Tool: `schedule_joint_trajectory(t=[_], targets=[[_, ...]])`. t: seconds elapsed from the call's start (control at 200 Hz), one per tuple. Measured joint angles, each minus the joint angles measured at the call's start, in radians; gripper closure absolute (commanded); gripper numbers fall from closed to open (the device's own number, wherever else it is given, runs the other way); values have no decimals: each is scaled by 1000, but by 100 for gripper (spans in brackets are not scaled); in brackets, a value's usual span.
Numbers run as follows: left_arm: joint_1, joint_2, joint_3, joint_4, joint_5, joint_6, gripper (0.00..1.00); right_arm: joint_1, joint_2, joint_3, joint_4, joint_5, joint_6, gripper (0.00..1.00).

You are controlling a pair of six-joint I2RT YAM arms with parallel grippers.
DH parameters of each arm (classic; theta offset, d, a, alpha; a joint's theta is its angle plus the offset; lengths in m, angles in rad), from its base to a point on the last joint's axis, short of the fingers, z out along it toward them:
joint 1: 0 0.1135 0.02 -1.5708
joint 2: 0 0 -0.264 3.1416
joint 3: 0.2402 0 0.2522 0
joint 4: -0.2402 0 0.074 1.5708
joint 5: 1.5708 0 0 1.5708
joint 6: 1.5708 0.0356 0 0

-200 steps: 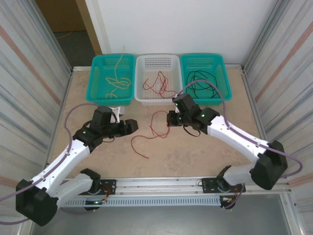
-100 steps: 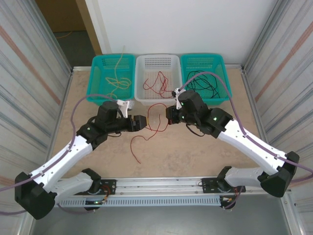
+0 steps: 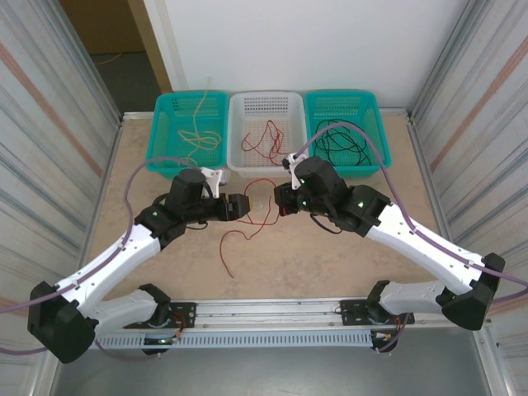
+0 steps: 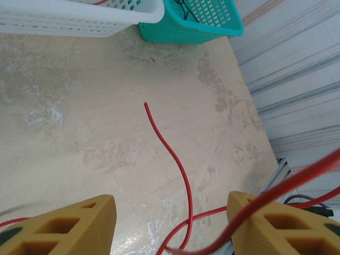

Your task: Untangle the cables

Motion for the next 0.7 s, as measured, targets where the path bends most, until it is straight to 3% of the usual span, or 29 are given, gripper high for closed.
schedule_joint_trajectory(t=[0.266, 0.391, 0.601, 0.701], targets=[[-28, -5, 8, 12, -6, 23, 27, -6, -2, 28, 2, 13, 2, 99], [-87, -14, 32, 6, -33, 57, 28, -14, -14, 44, 10, 0, 3, 98], [-96, 10, 94, -41, -116, 90, 48, -14, -34, 64, 29, -25, 3, 98], [-96, 14, 107, -50, -137, 100, 75, -14, -34, 64, 22, -23, 3, 98]])
